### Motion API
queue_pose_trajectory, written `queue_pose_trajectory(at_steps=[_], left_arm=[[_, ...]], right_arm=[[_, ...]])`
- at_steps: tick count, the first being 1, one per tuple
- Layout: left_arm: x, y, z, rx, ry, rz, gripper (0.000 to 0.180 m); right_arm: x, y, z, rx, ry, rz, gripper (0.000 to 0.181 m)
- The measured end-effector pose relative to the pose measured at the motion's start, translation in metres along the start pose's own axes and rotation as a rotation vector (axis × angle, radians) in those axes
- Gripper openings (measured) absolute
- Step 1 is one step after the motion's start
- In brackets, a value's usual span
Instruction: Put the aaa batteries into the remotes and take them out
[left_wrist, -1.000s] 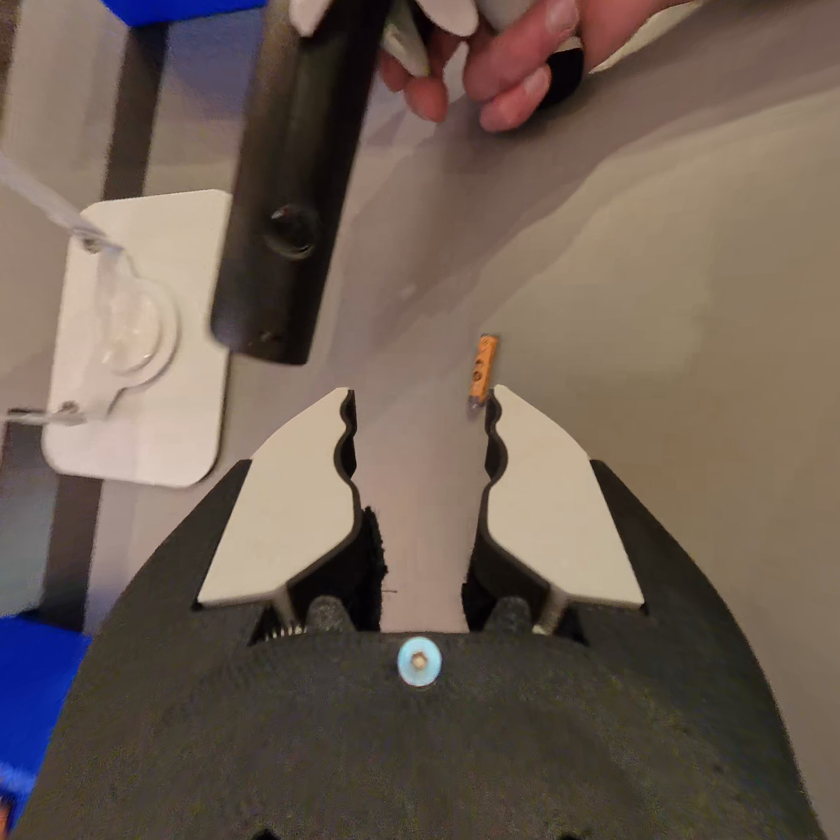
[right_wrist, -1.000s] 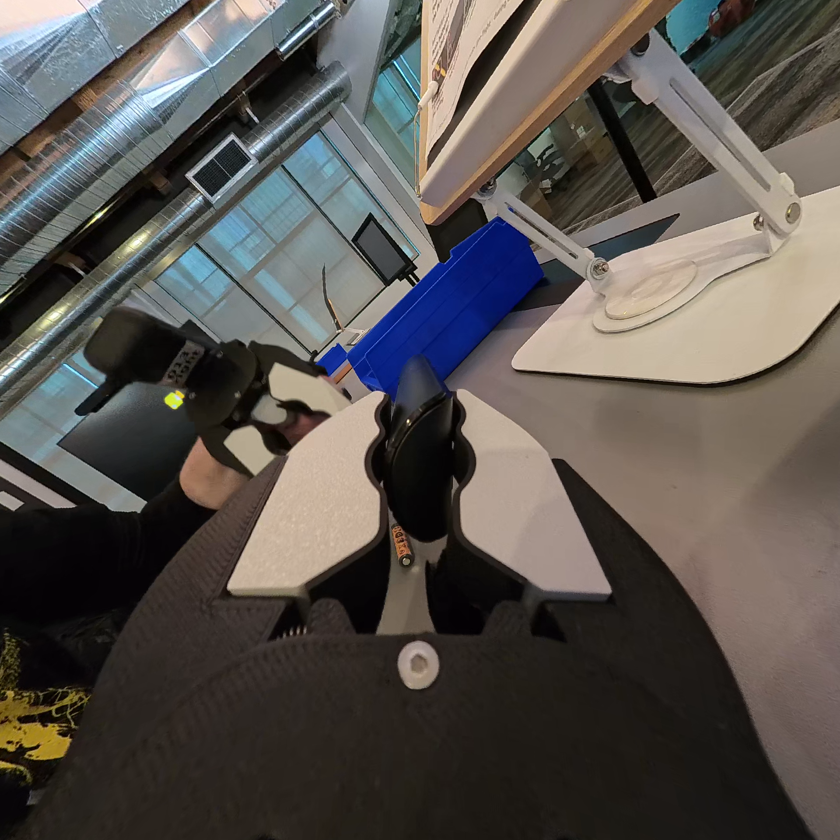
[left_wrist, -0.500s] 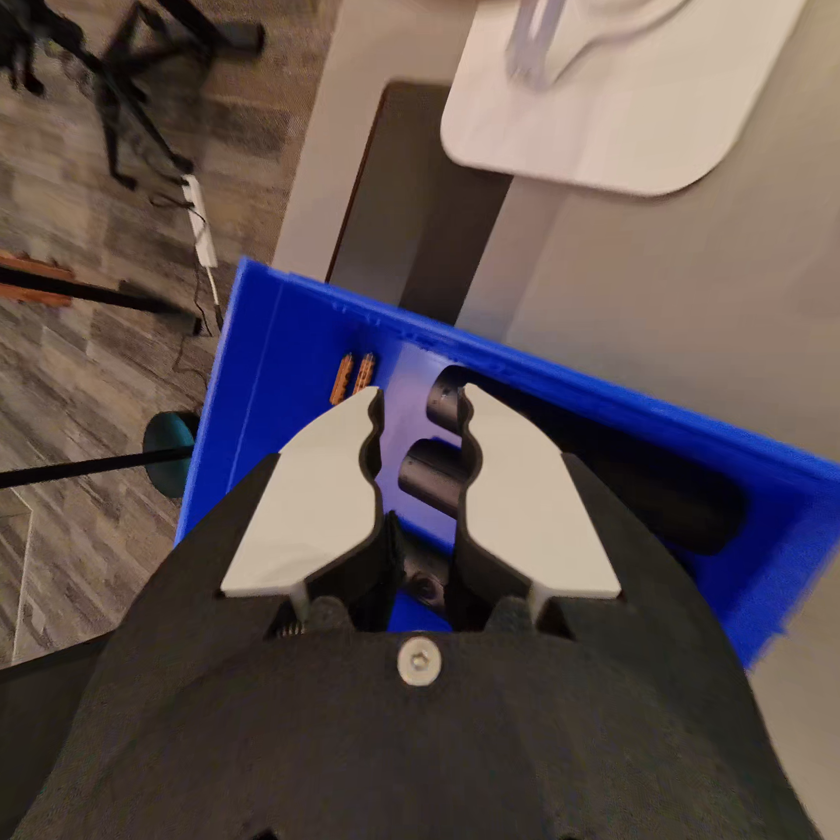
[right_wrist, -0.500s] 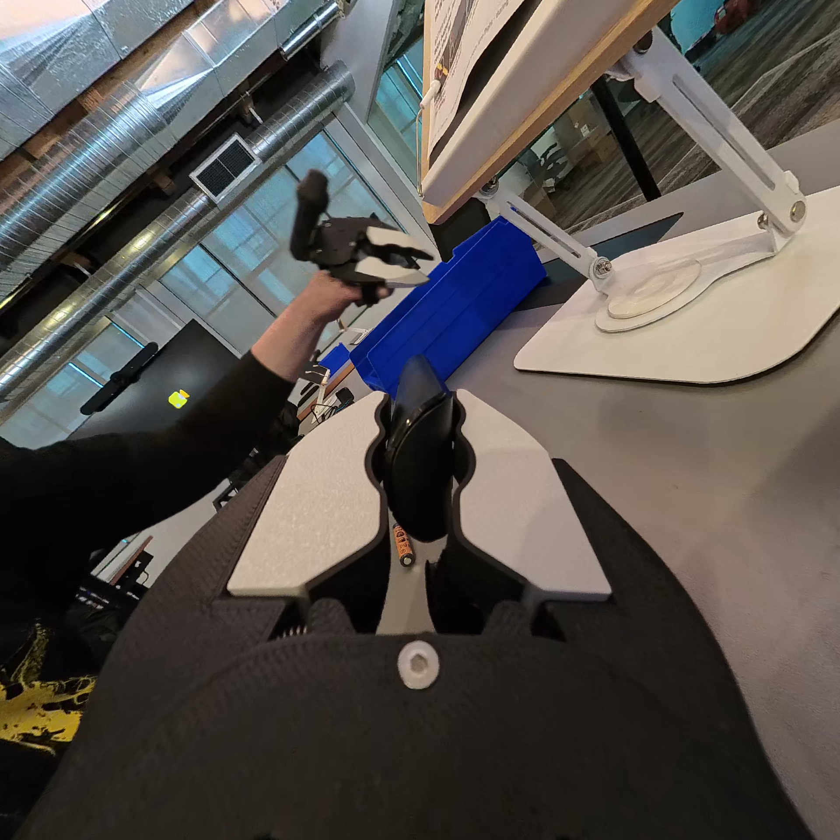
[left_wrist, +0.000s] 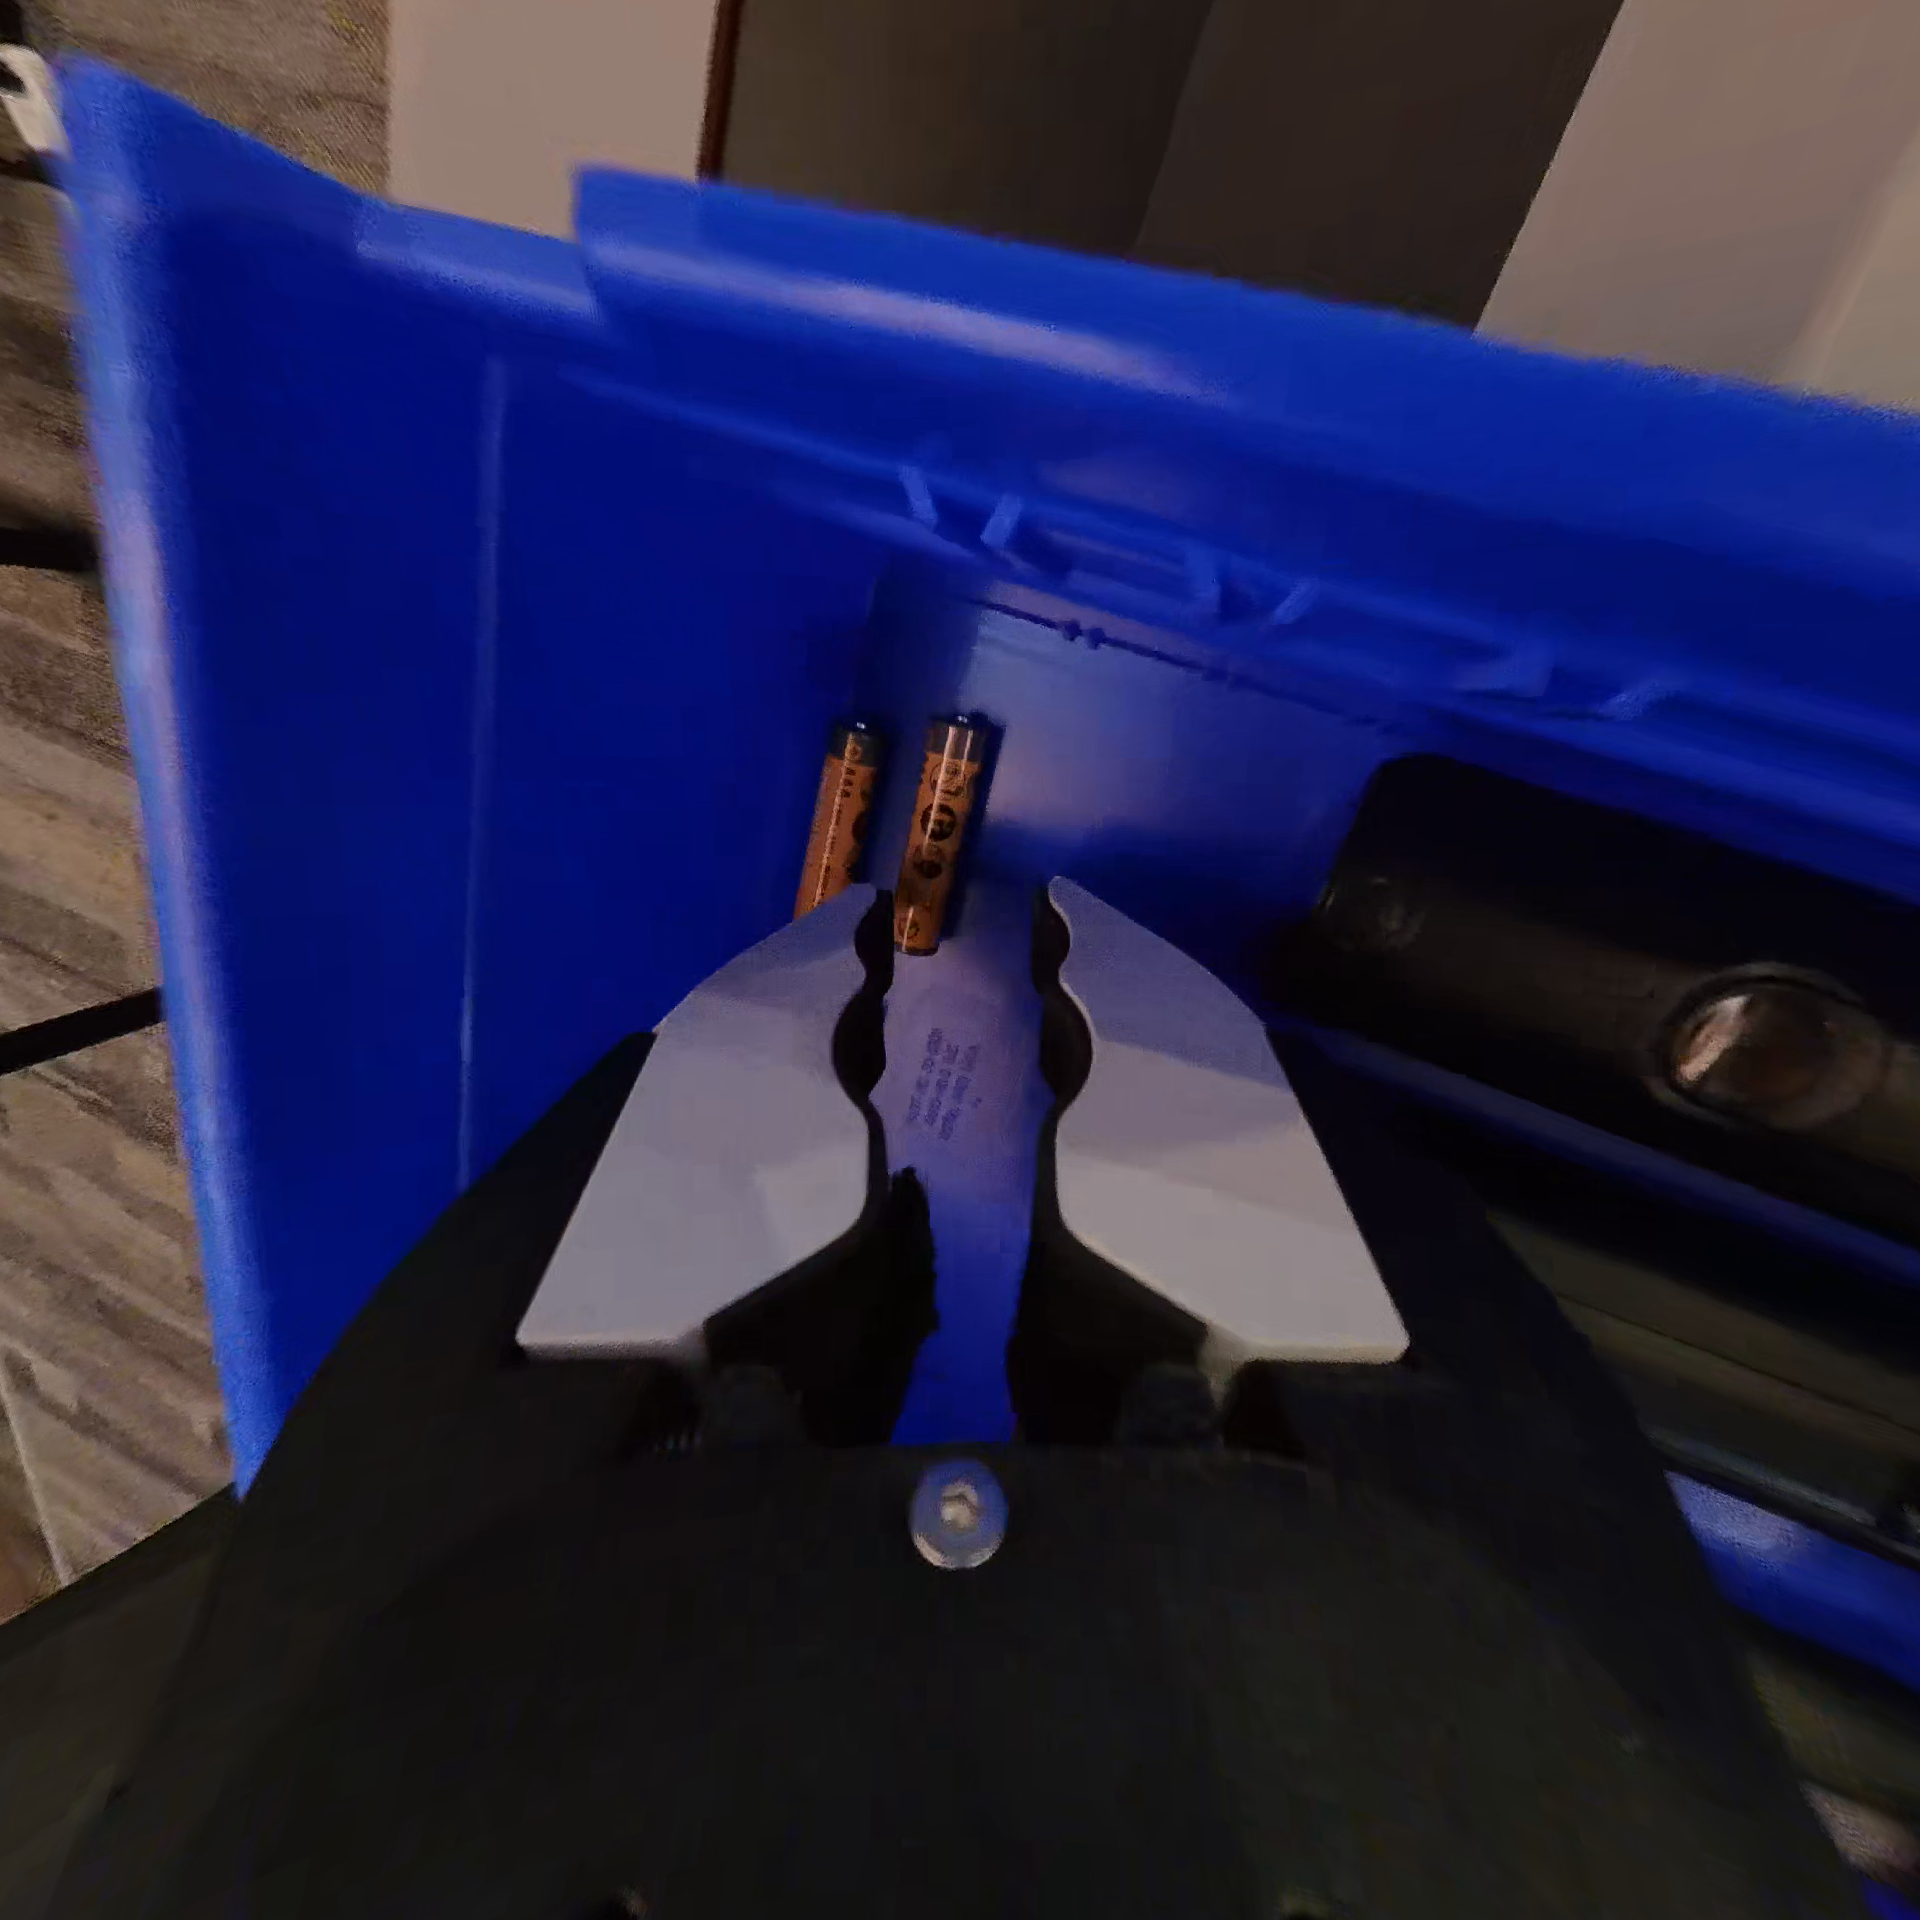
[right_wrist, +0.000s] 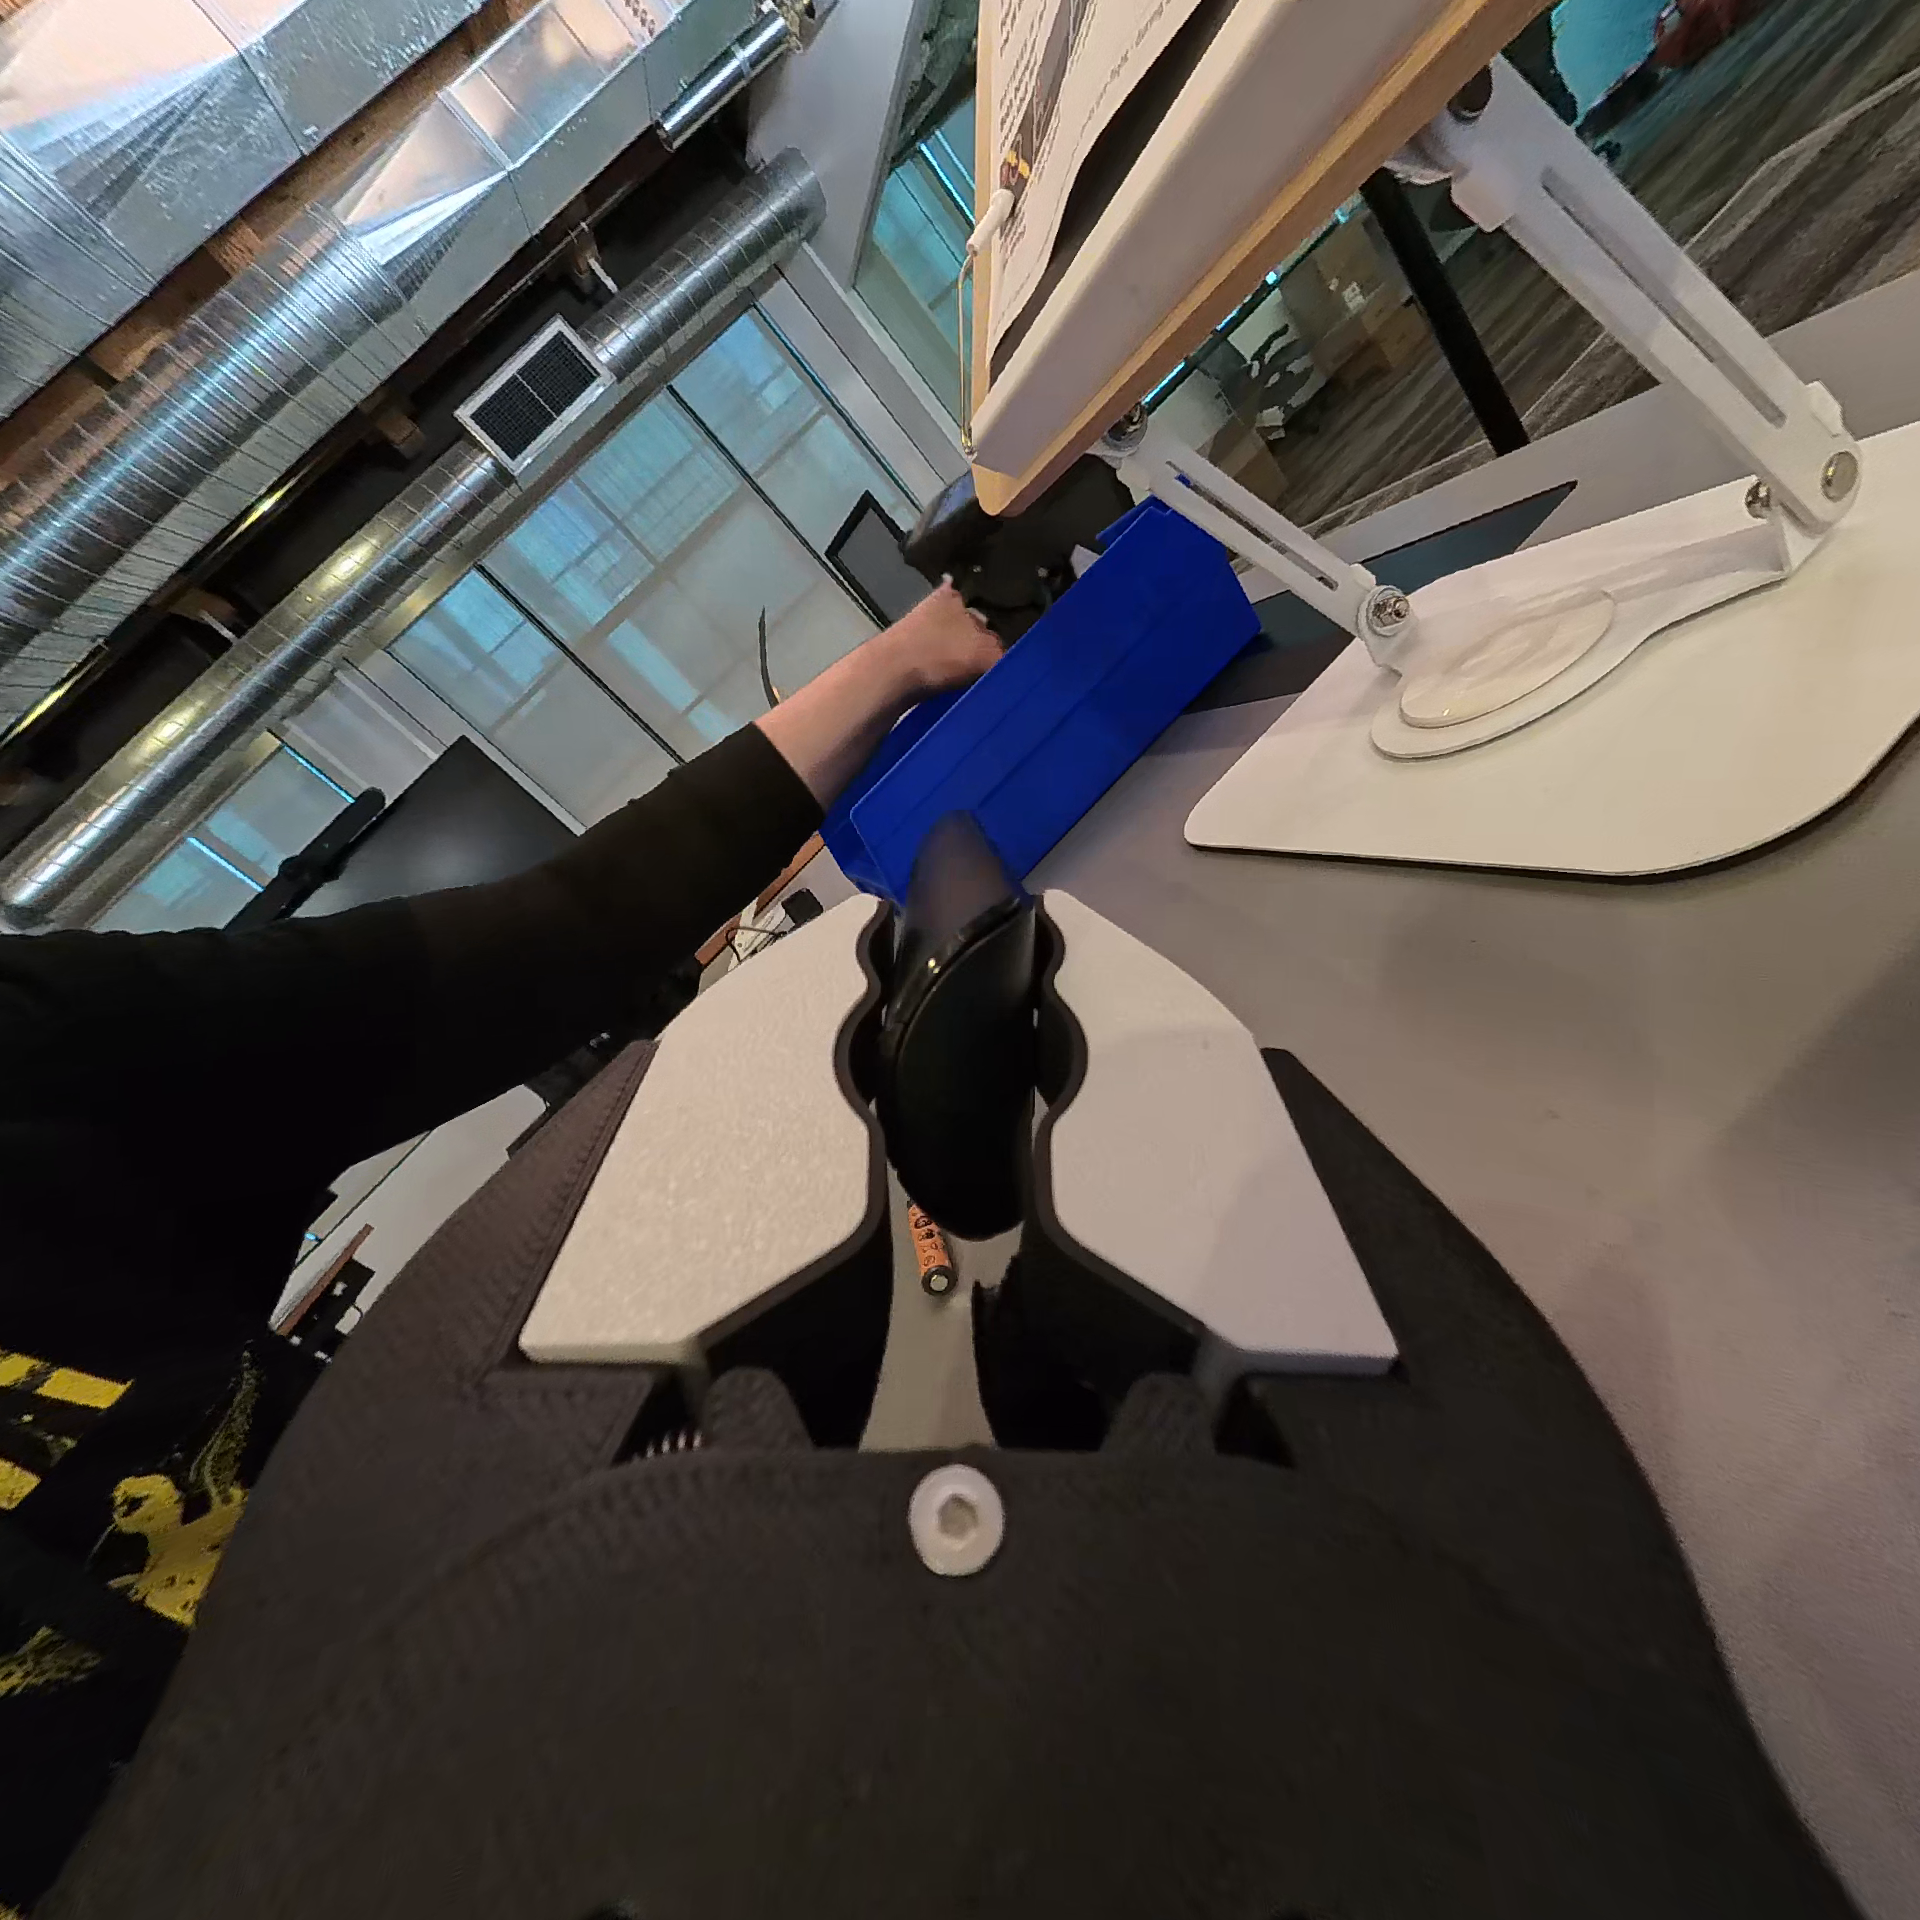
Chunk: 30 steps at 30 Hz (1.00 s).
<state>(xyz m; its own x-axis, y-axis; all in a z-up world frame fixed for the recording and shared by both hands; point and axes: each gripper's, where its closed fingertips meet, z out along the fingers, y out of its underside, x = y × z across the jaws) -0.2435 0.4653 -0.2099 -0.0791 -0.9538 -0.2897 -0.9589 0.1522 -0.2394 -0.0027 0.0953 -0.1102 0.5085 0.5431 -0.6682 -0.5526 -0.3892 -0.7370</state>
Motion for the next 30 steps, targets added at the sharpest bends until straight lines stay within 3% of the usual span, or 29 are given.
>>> queue_pose_trajectory(at_steps=[10,30], left_arm=[[0.002,0.000,0.010,0.010,0.125,-0.062,0.013],[0.010,-0.001,0.009,0.087,0.144,-0.153,0.013]], right_arm=[[0.000,0.000,0.000,-0.001,-0.002,-0.002,0.024],[-0.001,0.001,0.000,-0.003,-0.003,-0.003,0.024]])
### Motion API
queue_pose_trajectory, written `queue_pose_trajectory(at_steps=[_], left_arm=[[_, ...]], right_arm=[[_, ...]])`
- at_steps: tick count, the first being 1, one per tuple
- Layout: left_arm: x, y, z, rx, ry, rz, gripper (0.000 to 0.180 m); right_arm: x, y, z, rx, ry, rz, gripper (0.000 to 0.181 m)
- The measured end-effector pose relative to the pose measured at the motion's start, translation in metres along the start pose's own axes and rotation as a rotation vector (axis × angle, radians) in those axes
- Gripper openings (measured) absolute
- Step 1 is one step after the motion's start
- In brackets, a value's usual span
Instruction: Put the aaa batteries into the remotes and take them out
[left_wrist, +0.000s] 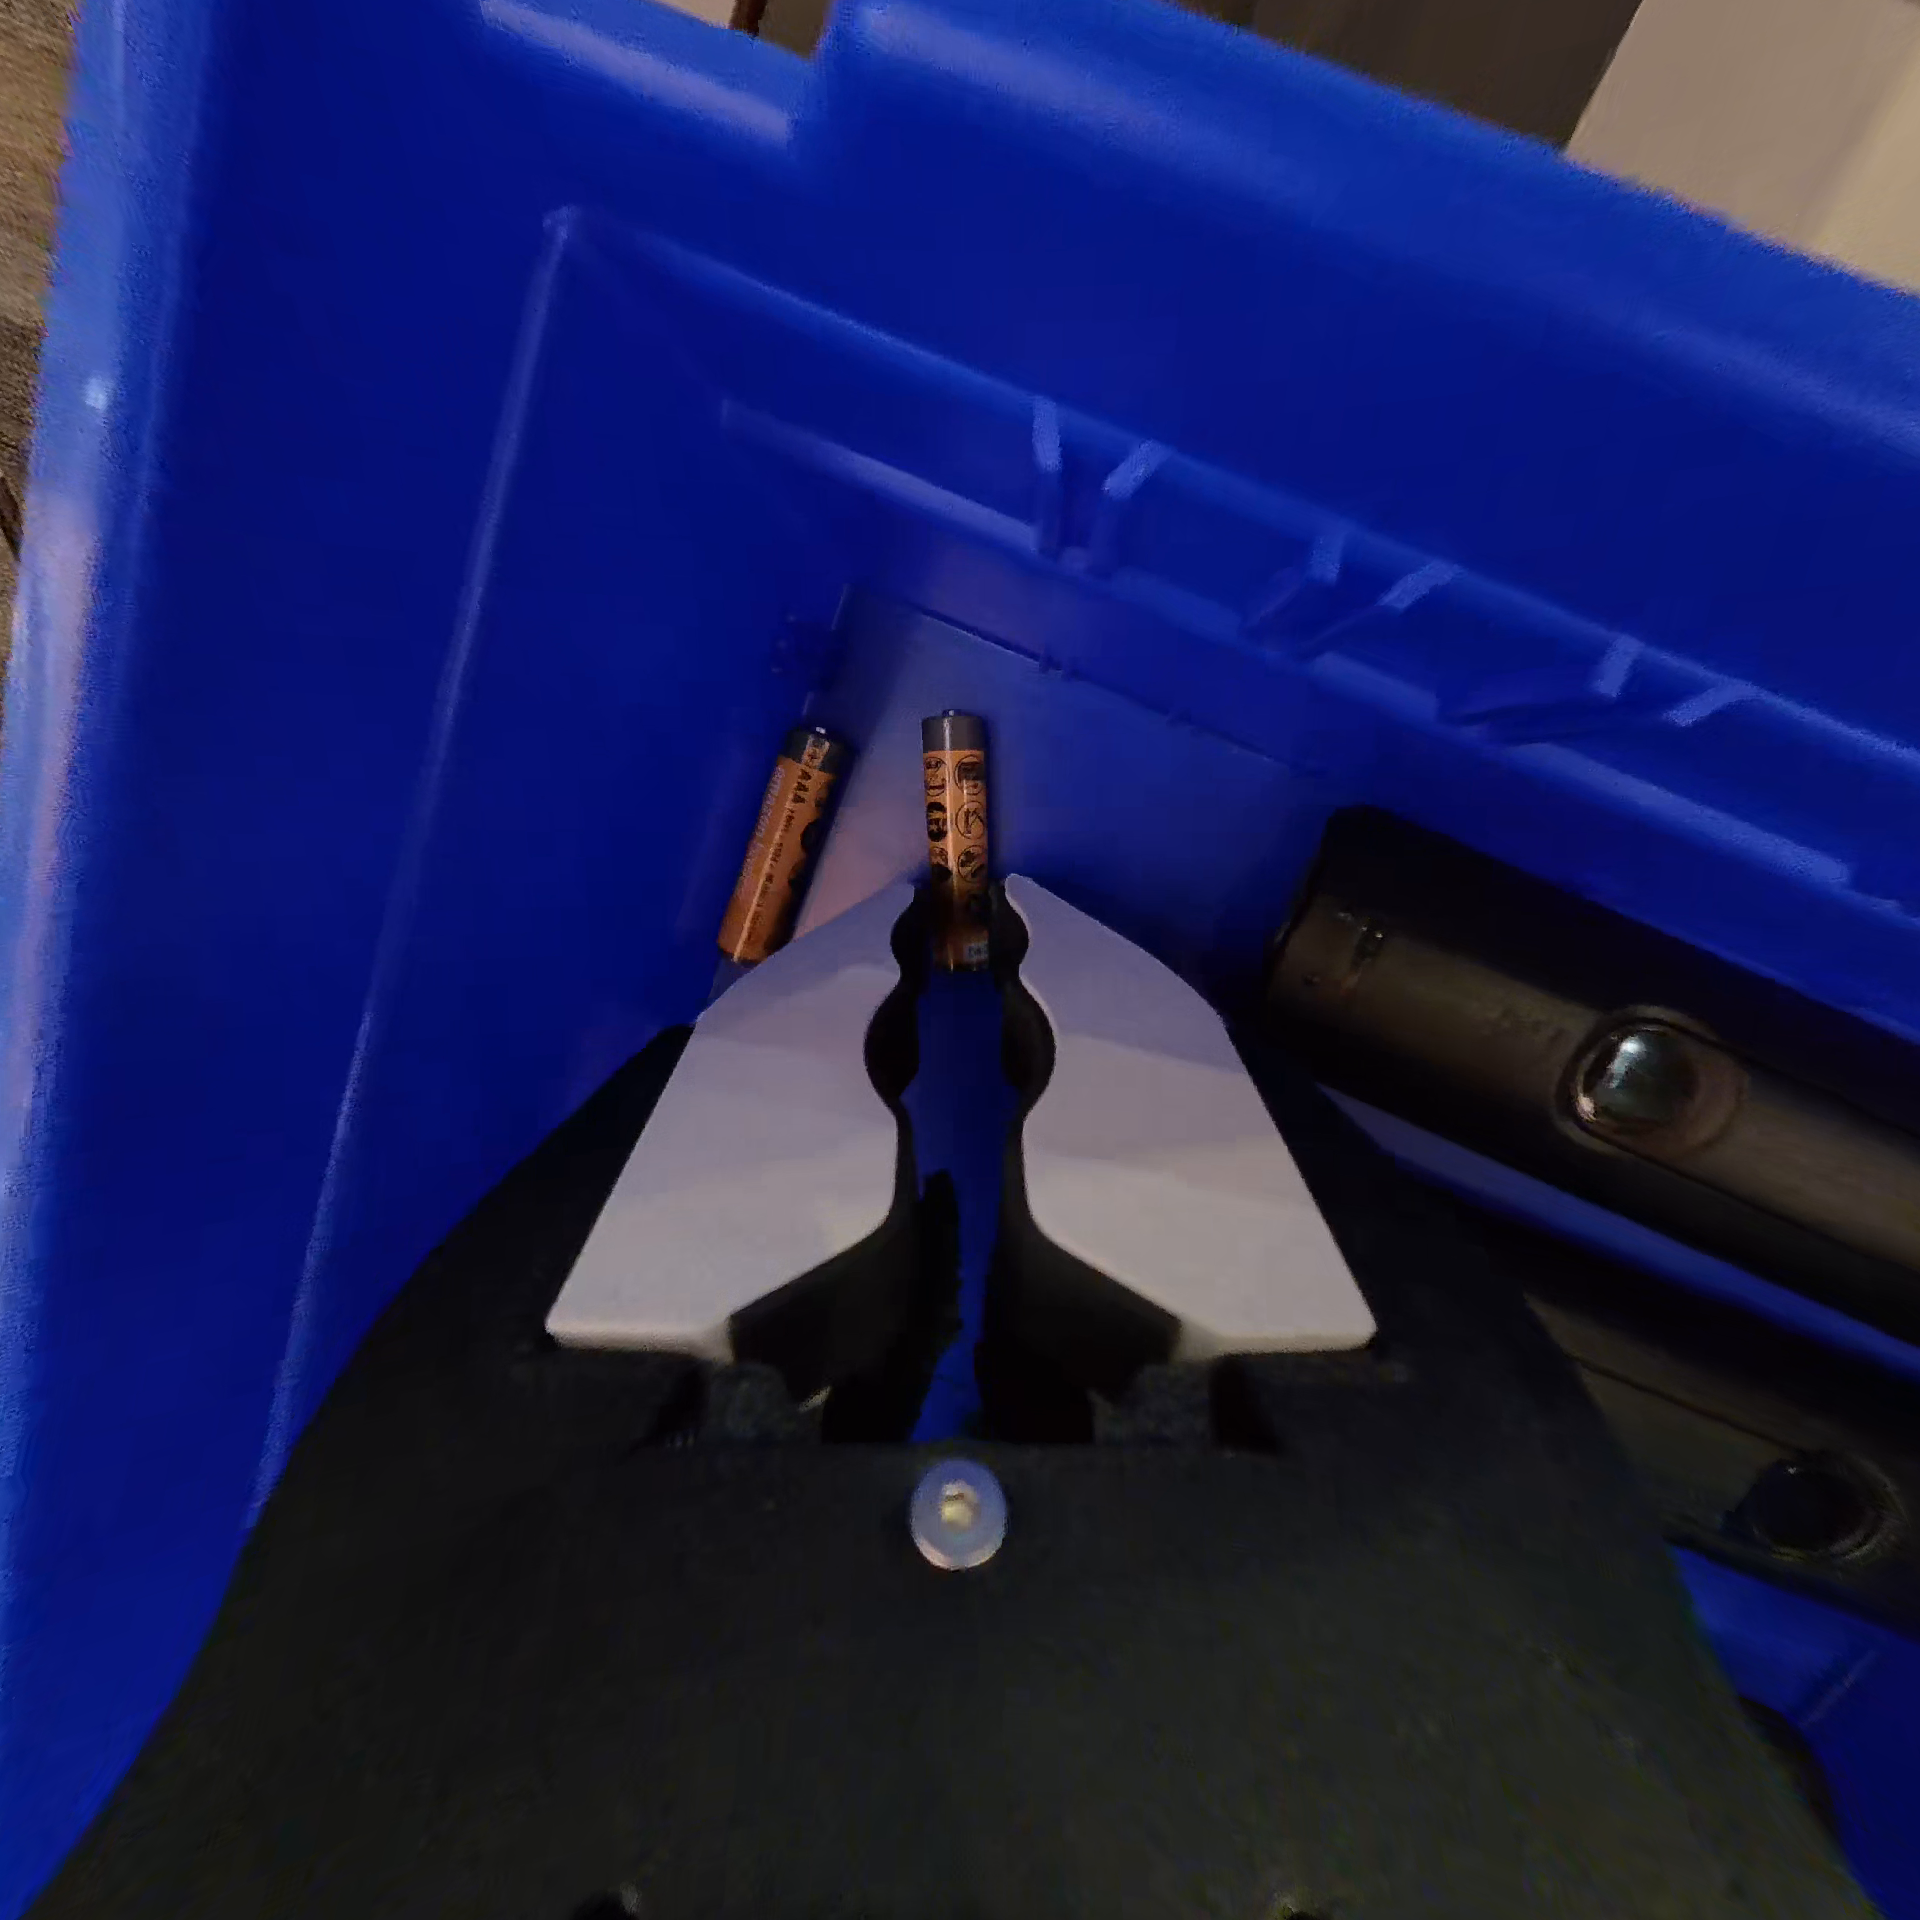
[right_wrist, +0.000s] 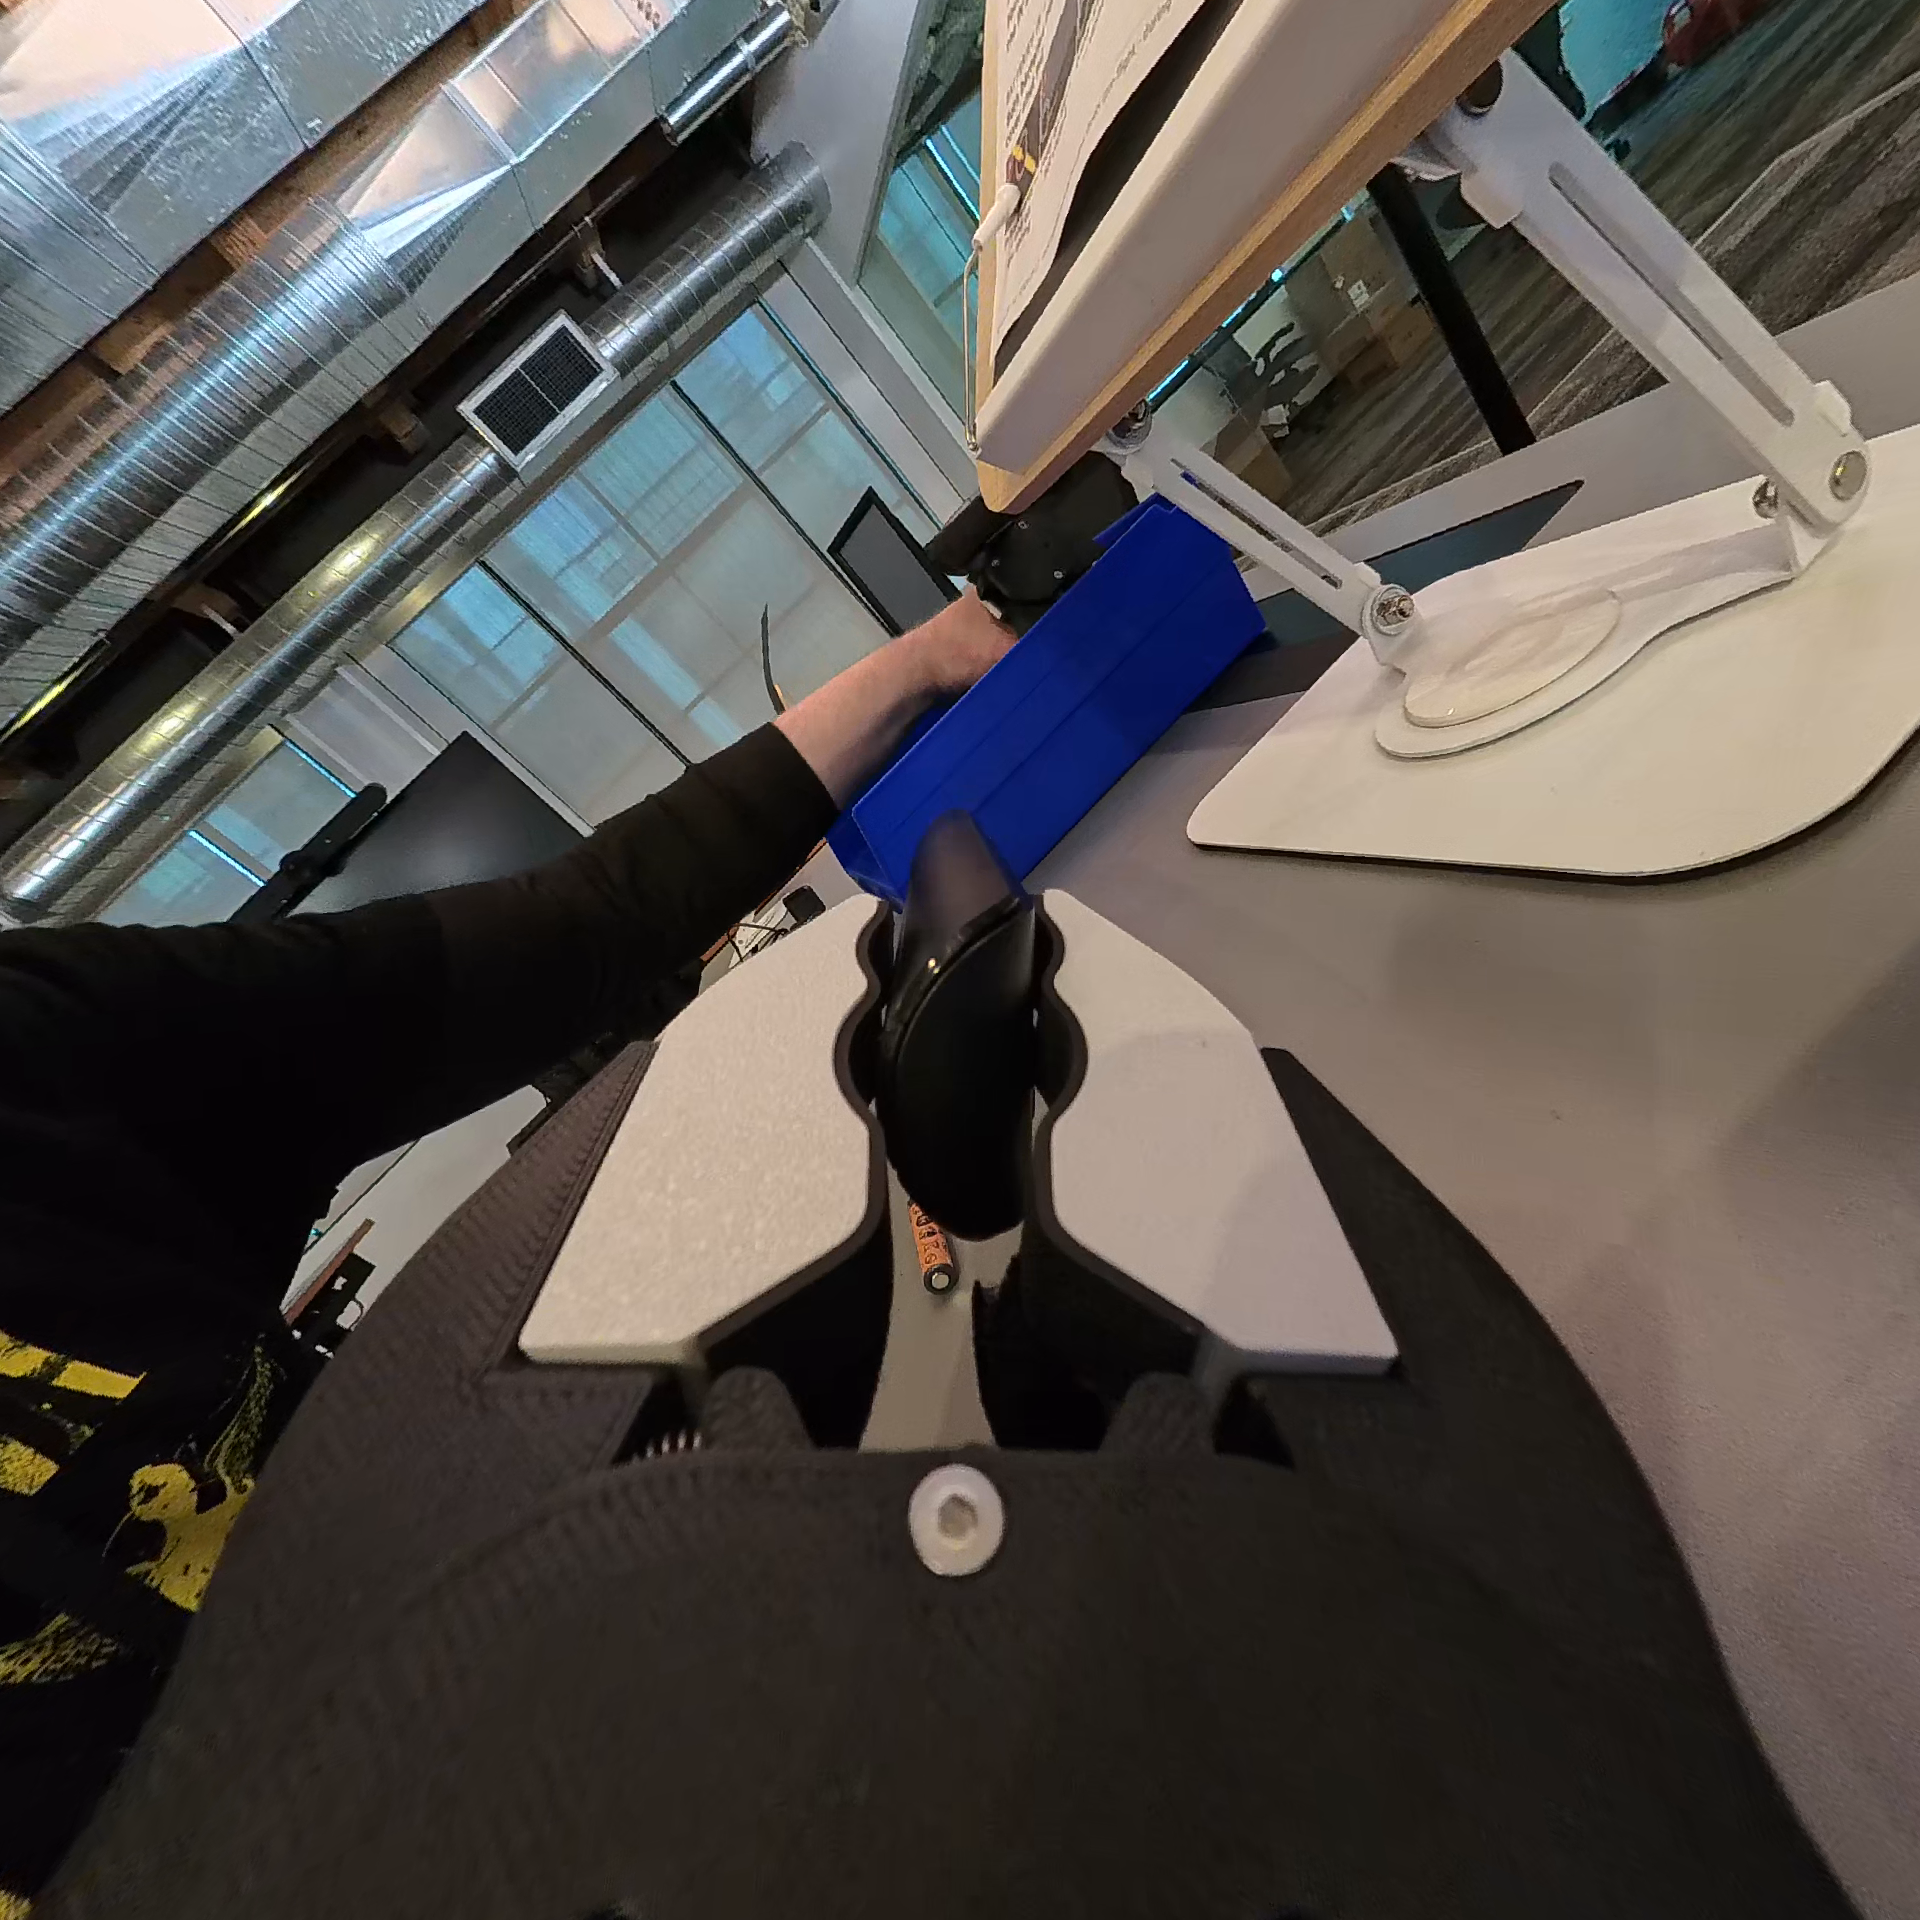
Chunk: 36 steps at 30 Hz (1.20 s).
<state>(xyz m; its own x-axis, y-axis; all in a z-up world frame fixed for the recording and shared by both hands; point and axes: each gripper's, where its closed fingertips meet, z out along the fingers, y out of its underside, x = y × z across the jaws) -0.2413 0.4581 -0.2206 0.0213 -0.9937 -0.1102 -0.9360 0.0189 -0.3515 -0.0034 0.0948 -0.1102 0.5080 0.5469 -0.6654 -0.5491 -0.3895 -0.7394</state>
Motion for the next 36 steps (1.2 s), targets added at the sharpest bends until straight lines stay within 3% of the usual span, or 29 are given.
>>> queue_pose_trajectory(at_steps=[36], left_arm=[[0.069,-0.012,-0.094,0.134,-0.063,-0.019,0.012]], right_arm=[[0.000,0.001,0.001,-0.008,0.012,-0.018,0.024]])
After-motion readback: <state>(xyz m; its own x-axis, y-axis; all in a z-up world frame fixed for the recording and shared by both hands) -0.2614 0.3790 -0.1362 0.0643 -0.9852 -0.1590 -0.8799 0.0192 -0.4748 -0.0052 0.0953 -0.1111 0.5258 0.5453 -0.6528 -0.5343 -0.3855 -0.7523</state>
